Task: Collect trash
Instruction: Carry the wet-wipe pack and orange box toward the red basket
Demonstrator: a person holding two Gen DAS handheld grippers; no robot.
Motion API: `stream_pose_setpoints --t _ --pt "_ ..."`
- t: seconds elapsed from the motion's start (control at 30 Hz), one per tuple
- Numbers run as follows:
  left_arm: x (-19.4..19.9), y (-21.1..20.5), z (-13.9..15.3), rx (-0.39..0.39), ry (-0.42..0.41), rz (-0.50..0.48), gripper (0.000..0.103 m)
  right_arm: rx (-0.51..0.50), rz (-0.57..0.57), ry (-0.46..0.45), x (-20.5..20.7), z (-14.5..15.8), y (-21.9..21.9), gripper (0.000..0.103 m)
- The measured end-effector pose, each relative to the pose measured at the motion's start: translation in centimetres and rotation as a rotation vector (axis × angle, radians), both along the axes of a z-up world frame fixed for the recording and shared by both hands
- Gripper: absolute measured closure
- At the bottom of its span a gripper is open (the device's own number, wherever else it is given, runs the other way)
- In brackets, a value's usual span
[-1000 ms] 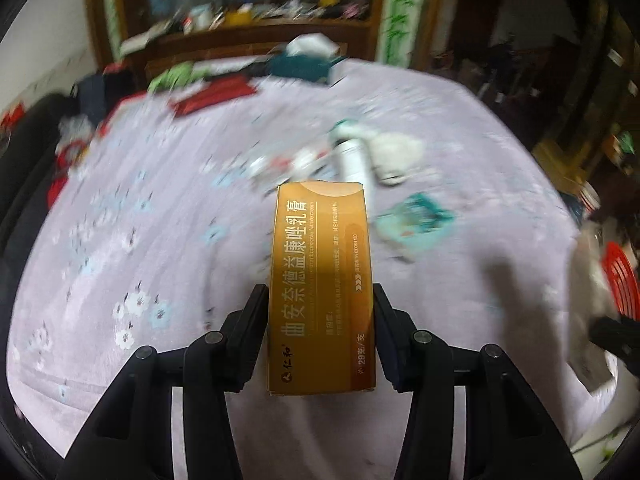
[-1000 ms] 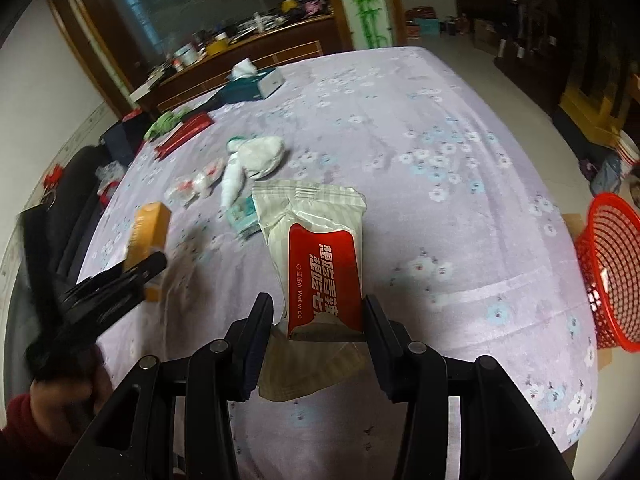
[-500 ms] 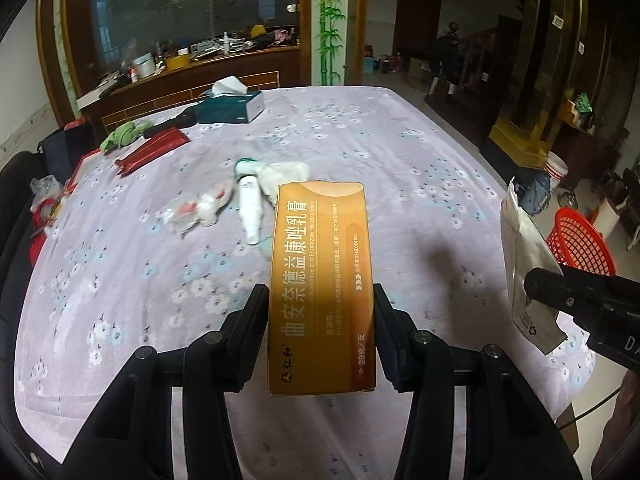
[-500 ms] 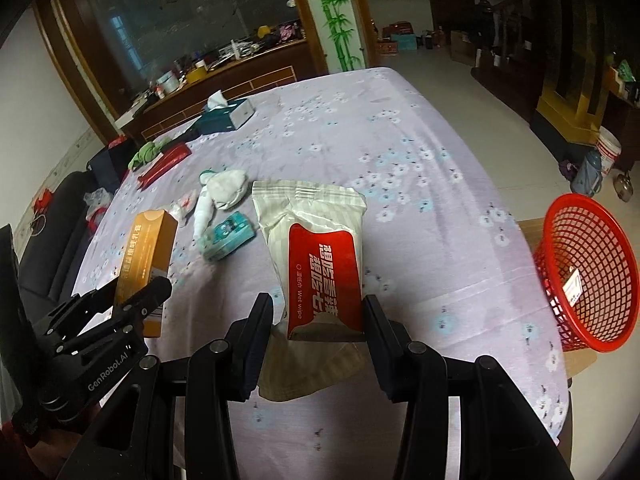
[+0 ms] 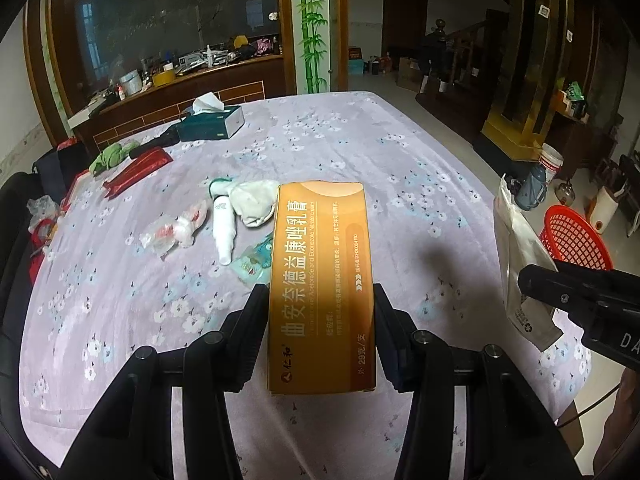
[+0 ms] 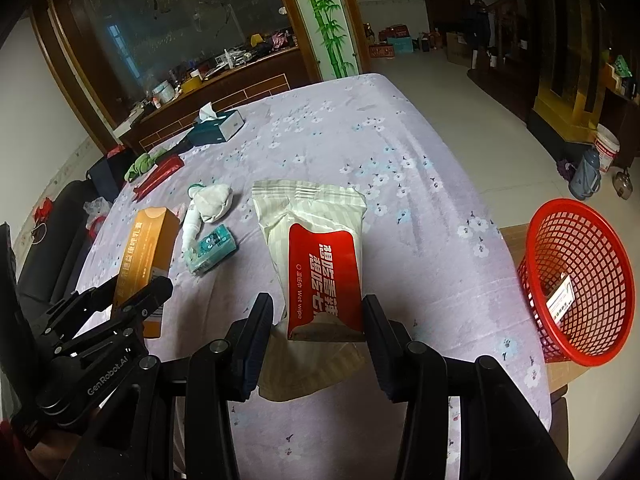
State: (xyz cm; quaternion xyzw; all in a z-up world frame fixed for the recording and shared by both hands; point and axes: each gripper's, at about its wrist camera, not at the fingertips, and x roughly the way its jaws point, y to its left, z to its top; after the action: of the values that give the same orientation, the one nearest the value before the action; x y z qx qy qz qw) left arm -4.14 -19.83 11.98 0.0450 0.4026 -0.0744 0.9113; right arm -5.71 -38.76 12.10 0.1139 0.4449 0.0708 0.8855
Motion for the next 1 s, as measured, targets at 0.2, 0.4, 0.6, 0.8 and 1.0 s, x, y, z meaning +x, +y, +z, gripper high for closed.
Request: stream_pose_setpoints --t 0.2,0.4,0.6,0.8,1.0 --pt "0.4 -0.9 0.6 0.005 -0.015 -0.013 0.055 0.001 -0.005 -0.013 0.3 0.5 -0.6 0.054" --pt "0.6 -1.5 0.8 0.004 -0.024 -0.027 0.055 -0.003 -0.015 -0.016 0.5 0.6 -1.0 0.054" --pt "0.9 -1.8 0.7 0.002 -0.024 -0.039 0.055 -0.007 -0.027 -0.01 0.4 0.5 -1.3 0.054" --pt "1.1 -1.8 0.5 -0.001 -0.02 -0.043 0.055 -0.007 -0.032 -0.001 0.2 0.4 -1.3 0.054" --pt "1.0 -1.9 0.2 -0.005 -0.012 -0.046 0.055 -0.01 -0.031 0.009 0.1 0.2 -1.3 0.054"
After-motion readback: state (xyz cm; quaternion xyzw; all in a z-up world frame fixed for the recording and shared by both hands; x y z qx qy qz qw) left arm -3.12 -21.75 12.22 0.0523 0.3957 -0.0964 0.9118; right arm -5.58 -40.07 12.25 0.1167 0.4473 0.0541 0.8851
